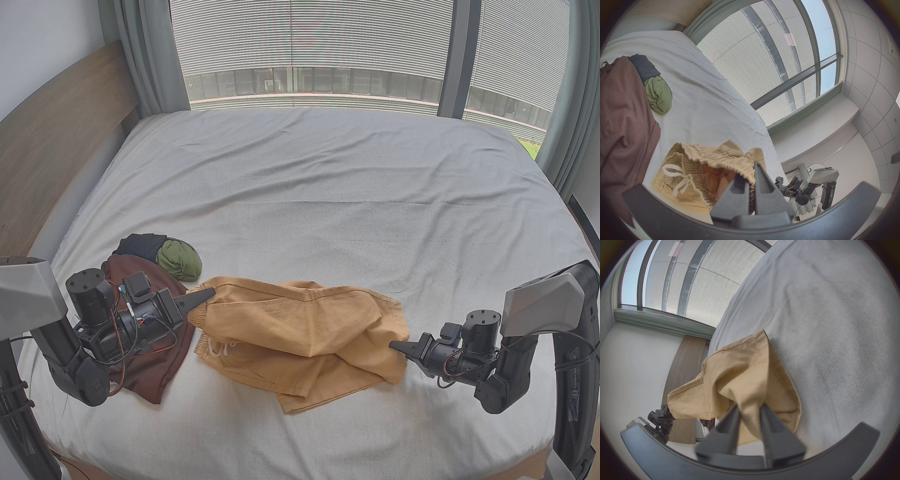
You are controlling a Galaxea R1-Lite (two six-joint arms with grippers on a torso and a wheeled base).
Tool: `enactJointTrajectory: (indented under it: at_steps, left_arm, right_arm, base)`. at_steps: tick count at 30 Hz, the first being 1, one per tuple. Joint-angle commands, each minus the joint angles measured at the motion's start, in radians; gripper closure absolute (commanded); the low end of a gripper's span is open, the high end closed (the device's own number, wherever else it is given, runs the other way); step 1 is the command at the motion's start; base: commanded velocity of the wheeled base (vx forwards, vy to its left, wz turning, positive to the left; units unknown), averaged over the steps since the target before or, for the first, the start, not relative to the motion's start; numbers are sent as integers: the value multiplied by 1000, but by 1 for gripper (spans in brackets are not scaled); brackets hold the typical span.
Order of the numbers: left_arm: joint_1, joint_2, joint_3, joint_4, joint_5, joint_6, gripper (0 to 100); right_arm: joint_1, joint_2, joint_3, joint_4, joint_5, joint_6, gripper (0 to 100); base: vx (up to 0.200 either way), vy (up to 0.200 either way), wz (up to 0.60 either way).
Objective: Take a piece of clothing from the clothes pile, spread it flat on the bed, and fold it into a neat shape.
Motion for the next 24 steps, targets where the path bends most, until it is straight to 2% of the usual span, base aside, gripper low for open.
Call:
enactJointTrajectory:
  at_steps: [1, 9, 13, 17, 18, 20, 22, 24]
  left_arm:
    - [5, 7, -6, -1, 0, -1, 100]
    - [8, 11, -27, 4, 3, -2, 100]
    - [13, 30, -44, 4, 20, -2, 100]
    - [24, 45, -72, 2, 43, -2, 100]
    - [24, 45, -72, 2, 44, -2, 100]
    - [27, 45, -78, 2, 48, -5, 100]
    - [27, 43, -79, 2, 48, -5, 100]
    - [27, 43, -78, 2, 48, -5, 100]
  right_arm:
    - [0, -58, 13, 0, 1, -1, 100]
    - [50, -133, 105, 1, 37, -15, 100]
    - [103, -116, 176, 3, 48, -75, 100]
    - [129, -32, 234, 1, 51, -197, 100]
    - [129, -29, 239, 1, 51, -205, 100]
    - [130, -27, 279, 0, 76, -256, 100]
    - [130, -33, 311, 1, 111, -277, 100]
    - [130, -33, 328, 0, 119, -294, 100]
  base:
    - [0, 0, 0]
    - [0, 0, 0]
    - [0, 0, 0]
    - [0, 0, 0]
    - [0, 0, 0]
    - [0, 0, 0]
    - [0, 0, 0]
    - [0, 0, 0]
